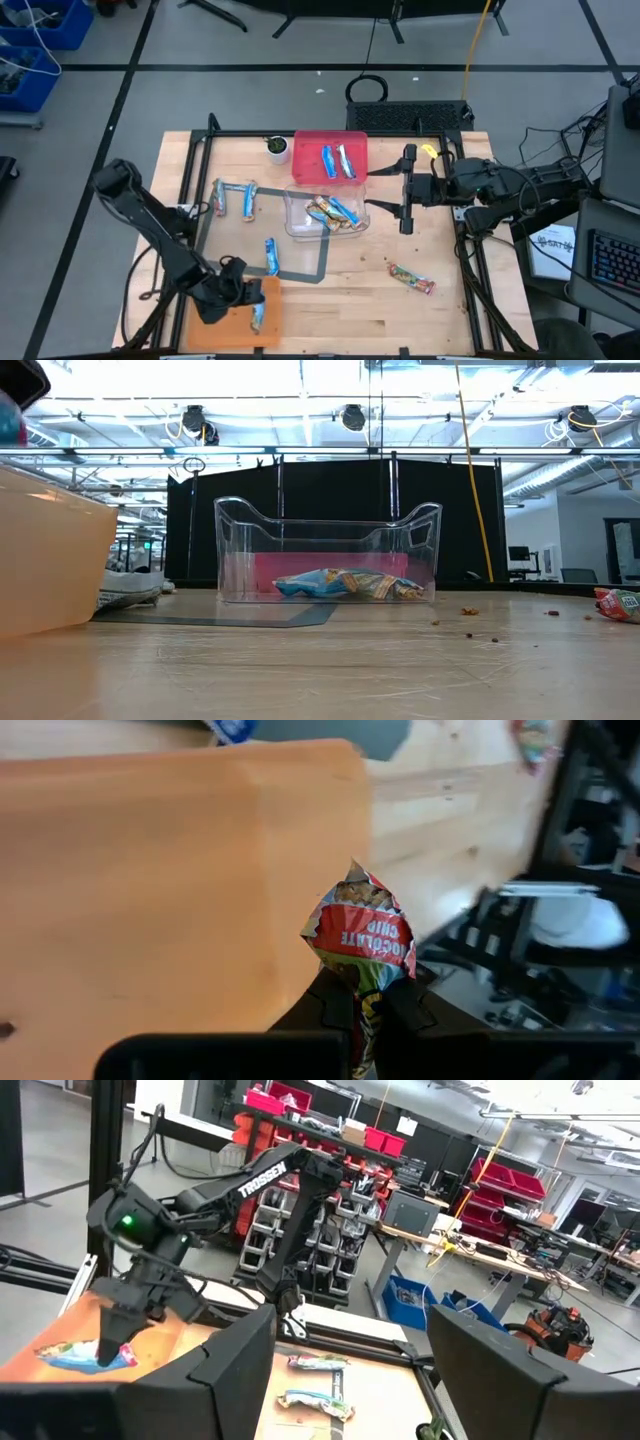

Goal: Pick and place Granola Bars by type
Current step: Put the top red granola bar into the orange bin

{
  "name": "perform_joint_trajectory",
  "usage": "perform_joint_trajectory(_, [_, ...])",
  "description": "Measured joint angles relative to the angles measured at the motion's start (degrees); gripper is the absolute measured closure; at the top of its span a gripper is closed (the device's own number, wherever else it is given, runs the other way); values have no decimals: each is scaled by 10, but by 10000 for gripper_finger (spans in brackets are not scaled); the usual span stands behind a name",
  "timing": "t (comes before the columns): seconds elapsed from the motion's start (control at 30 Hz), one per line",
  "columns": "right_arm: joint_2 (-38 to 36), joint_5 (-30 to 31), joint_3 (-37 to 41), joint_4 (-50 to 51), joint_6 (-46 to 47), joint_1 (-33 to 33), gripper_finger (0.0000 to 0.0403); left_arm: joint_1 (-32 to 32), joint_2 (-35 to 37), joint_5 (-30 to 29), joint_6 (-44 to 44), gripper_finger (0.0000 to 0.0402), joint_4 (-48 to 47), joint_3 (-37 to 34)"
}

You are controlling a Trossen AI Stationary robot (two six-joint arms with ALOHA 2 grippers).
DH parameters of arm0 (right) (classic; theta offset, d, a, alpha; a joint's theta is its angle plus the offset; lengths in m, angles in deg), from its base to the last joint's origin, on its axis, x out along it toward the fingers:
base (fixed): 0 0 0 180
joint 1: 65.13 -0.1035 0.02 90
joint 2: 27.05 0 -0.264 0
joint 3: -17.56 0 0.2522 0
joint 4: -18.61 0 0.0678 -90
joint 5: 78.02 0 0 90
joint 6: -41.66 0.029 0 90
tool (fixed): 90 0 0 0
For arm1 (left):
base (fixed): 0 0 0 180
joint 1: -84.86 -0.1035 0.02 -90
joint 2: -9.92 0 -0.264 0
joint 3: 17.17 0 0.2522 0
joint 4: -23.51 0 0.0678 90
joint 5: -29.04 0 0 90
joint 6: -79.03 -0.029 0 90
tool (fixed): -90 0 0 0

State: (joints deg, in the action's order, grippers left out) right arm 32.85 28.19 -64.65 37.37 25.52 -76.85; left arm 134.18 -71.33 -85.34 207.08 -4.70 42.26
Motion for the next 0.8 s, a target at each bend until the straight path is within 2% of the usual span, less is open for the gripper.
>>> perform_joint_trajectory(0.33, [0, 0, 0, 0, 0, 0, 149, -26, -66, 21, 1, 389, 21, 0])
perform_joint_trajectory(0.57, [0, 0, 0, 0, 3, 0, 149, -35, -121, 39, 1, 389, 94, 0])
perform_joint_trajectory(0.8, [0, 0, 0, 0, 4, 0, 149, -37, -145, 43, 2, 389, 116, 0])
